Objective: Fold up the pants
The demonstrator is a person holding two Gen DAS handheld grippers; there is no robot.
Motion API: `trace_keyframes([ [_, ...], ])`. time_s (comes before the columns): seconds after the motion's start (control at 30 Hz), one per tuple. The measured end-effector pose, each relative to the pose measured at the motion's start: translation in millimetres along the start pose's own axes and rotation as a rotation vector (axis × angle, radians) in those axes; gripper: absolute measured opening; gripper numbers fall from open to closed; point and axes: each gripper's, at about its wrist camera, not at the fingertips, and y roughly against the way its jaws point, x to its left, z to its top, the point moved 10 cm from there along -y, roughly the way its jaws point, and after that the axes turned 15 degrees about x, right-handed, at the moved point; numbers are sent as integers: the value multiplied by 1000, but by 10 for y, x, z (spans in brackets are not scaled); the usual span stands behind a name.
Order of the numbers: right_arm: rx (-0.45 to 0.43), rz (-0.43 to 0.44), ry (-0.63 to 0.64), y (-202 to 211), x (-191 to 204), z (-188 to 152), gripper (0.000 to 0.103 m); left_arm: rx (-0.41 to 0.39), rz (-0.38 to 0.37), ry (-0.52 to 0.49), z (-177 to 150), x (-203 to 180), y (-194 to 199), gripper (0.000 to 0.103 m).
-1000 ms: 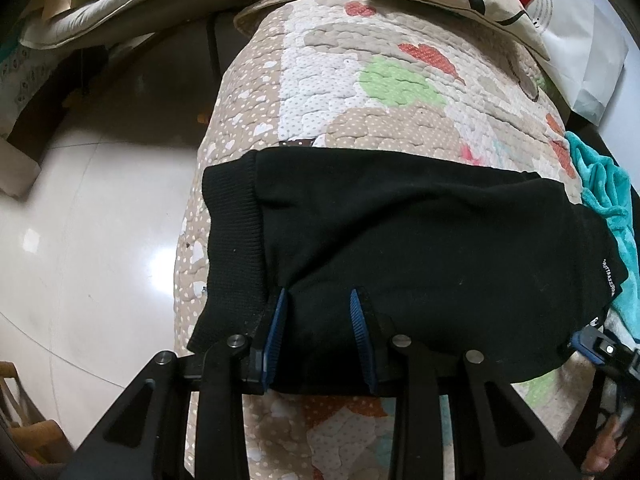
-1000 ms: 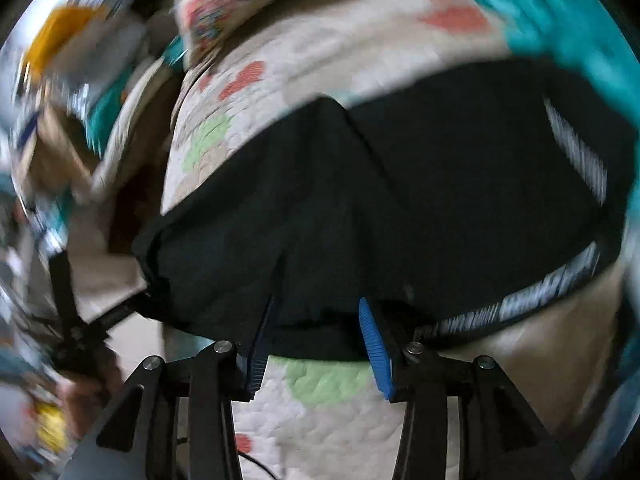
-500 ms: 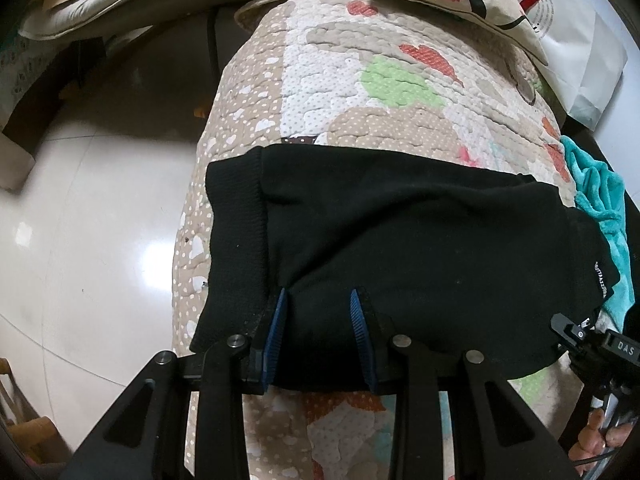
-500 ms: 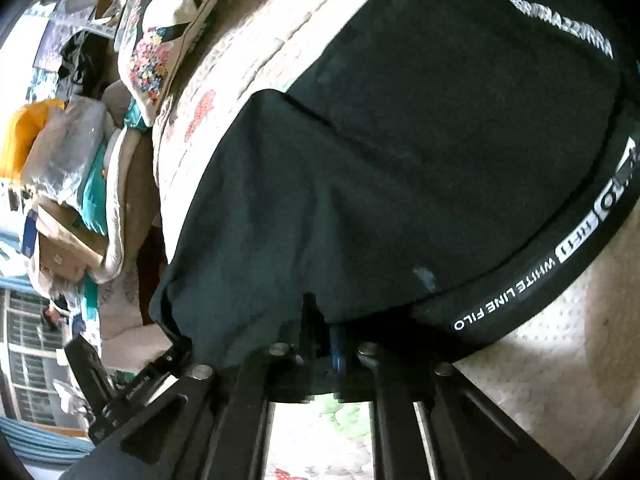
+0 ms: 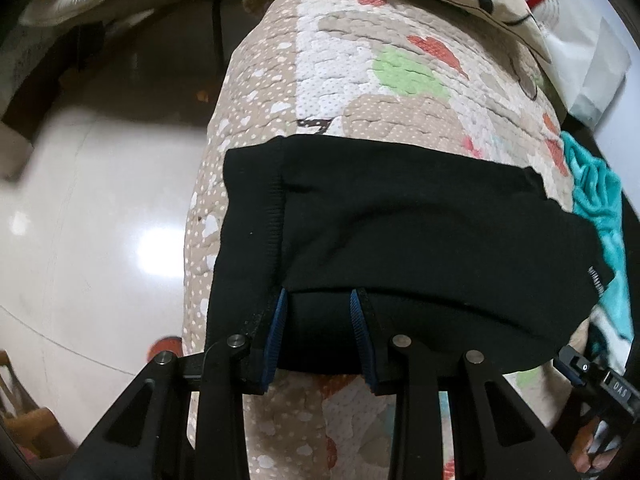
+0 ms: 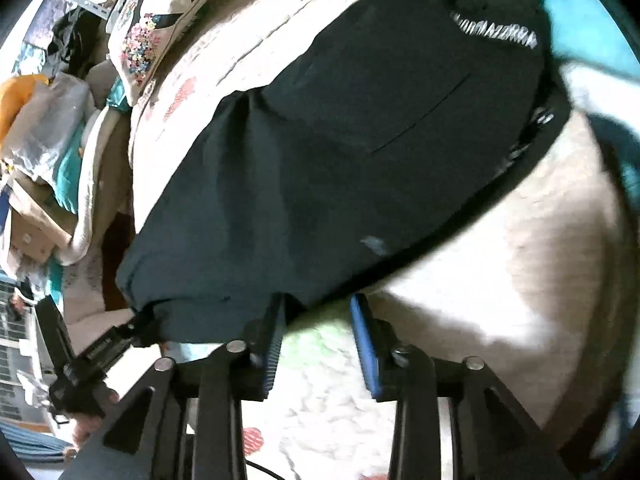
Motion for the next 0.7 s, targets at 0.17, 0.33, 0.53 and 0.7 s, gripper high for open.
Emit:
trace_keyframes([
  [0.17,-120,-51,29,470,37,318,37,10,-67,46,-7,13,31,32],
  [0.33,-277,-211,34,913,-215,1210,63,-39,-114,66,15,-8,156,32],
  [0.53,-285,-394,33,989,-814,2113,63,-140,-59,8,142,-117,275,32],
  [0.7,-204,-354,45,709,-1002,2366,66,-58,-22,15,201,-132,-11,32],
])
